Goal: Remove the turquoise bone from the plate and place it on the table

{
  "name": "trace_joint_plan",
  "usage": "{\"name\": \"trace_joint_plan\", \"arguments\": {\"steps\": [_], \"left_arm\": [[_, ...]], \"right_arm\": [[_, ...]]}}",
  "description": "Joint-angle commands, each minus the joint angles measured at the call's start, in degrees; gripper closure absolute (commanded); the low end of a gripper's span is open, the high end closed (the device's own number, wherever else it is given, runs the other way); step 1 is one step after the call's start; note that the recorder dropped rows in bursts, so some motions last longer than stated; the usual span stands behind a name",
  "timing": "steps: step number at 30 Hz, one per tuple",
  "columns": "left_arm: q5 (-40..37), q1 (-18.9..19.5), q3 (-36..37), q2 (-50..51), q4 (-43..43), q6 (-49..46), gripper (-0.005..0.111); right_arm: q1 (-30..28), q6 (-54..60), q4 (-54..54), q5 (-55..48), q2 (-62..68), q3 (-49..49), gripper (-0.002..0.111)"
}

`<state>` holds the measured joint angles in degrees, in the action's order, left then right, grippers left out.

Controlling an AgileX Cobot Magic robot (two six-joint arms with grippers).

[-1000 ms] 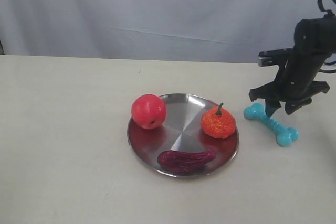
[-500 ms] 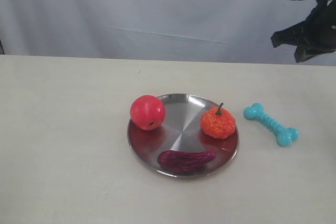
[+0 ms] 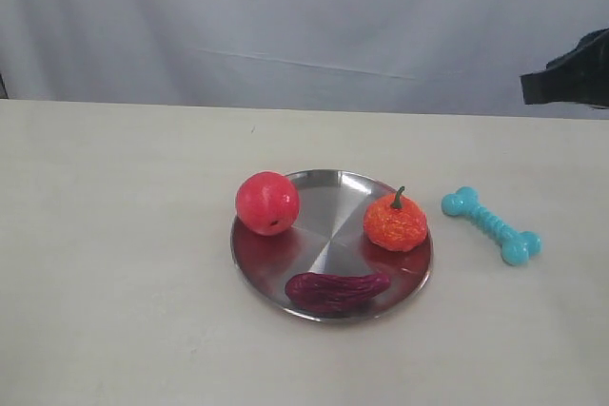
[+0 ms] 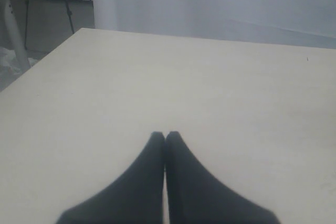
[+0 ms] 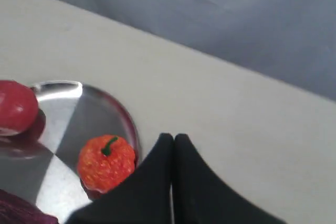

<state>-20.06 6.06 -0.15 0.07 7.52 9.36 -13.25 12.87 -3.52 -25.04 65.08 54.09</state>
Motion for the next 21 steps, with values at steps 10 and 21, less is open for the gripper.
{"name": "trace_joint_plan", "arguments": {"steps": [10, 21], "left_arm": [[0.2, -0.3, 0.1, -0.1, 0.0, 0.0, 0.107], [0.2, -0.3, 0.1, -0.1, 0.0, 0.0, 0.107]], "right_arm": [[11.4, -6.9, -0.1, 4.1, -29.4, -6.6, 0.109], [11.6, -7.7, 2.3, -3.4, -49.2, -6.6, 0.109]]}}
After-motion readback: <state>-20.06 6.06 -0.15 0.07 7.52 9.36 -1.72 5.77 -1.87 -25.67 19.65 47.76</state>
